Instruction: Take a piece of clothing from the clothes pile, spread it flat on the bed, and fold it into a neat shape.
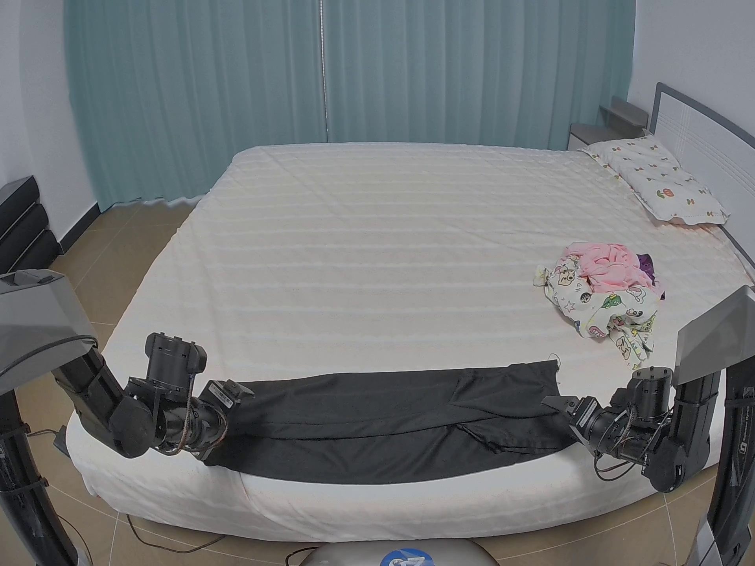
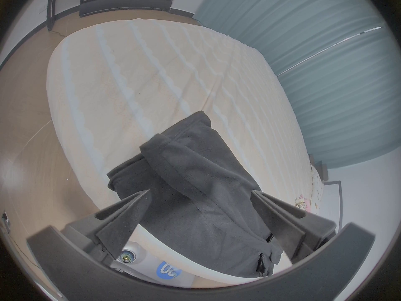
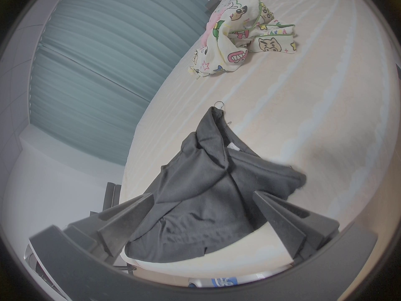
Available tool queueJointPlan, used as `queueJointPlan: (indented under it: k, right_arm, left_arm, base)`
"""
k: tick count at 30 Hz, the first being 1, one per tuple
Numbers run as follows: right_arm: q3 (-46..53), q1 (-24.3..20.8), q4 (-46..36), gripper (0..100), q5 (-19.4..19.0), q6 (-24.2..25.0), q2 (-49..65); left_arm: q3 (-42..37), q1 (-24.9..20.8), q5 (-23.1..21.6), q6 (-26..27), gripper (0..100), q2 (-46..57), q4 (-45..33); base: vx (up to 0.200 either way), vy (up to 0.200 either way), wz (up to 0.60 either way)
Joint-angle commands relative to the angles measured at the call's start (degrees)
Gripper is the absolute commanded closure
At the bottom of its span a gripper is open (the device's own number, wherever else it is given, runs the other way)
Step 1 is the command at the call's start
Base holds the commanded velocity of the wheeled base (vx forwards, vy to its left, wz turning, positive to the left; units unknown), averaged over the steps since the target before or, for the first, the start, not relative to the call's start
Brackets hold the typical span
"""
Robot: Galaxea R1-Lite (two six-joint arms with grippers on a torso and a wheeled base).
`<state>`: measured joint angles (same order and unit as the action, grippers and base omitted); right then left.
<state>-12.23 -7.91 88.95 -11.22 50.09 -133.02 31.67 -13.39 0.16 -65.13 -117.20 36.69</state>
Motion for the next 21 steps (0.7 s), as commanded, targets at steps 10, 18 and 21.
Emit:
queueJointPlan:
  k: [10,18,21]
  right_arm:
    - [0.1,-0.09,0.87,0,-0.03,0.01,-0.04]
    - [0.01,-0.09,0.87,0,-0.03,0.01,-0.04]
    - [0.01,-0.09,0.87,0,-0.03,0.01,-0.04]
  left_arm:
    - [-0.82,-1.38,0.46,0.27,0,-2.33,-0.39]
    - [-2.23,-1.38,0.54,0.53,0,-2.59,-0.31]
    - [-1.52,-0.33,0.63,0.71,0,-3.47,-0.13]
  base:
    - [0.0,0.0,0.0]
    - [0.0,0.0,0.0]
    - [0.0,0.0,0.0]
